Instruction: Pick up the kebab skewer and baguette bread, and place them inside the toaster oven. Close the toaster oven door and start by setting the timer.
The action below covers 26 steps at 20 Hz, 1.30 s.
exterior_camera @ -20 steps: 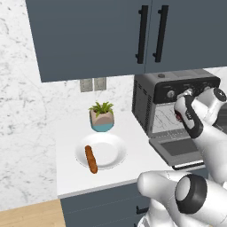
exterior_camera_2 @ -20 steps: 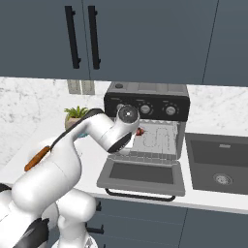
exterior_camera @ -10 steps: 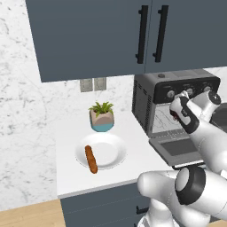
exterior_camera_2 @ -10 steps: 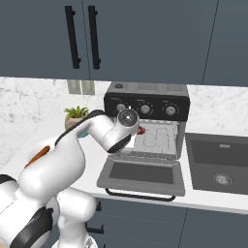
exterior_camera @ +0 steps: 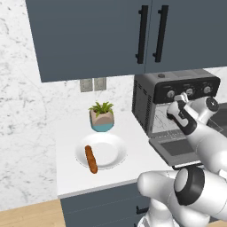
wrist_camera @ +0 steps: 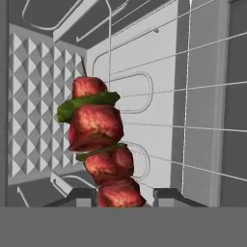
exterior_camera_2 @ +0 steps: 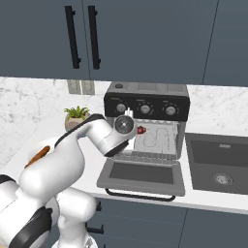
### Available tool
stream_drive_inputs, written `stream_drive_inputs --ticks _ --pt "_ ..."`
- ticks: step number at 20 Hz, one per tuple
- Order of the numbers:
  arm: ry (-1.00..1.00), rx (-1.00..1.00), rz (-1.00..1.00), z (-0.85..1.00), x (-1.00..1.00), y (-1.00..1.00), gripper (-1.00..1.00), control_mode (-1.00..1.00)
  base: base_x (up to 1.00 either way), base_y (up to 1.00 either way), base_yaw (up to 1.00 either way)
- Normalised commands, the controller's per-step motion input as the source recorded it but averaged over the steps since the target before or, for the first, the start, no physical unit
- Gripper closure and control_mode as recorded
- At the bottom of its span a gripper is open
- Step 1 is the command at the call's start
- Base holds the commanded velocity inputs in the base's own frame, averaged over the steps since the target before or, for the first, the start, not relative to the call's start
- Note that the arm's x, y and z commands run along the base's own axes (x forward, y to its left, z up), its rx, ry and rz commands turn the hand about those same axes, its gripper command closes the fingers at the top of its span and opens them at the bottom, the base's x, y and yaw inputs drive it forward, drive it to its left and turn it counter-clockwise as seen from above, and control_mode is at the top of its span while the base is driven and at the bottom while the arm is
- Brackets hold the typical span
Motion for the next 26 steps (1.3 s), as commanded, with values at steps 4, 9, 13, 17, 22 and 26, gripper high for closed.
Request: stream_drive_inputs --ticks 4,9,13,17,22,26 --pt "0.00 0.00 0.00 0.00 0.00 0.00 -1.00 -1.00 0.00 0.00 0.00" --pt "0.00 0.00 0.00 0.00 0.00 0.00 -1.00 -1.00 0.00 0.00 0.00" --pt "0.03 0.00 0.00 0.03 0.00 -0.06 -1.00 -1.00 0.00 0.00 0.00" --pt "0.07 0.00 0.00 0.17 0.00 -0.16 -1.00 -1.00 0.00 0.00 0.00" --pt "0.05 -0.04 0.01 0.36 -0.61 -0.09 -1.00 -1.00 0.00 0.00 0.00" --pt "0.02 -0.07 0.07 0.32 -1.00 0.16 -1.00 -1.00 0.00 0.00 0.00"
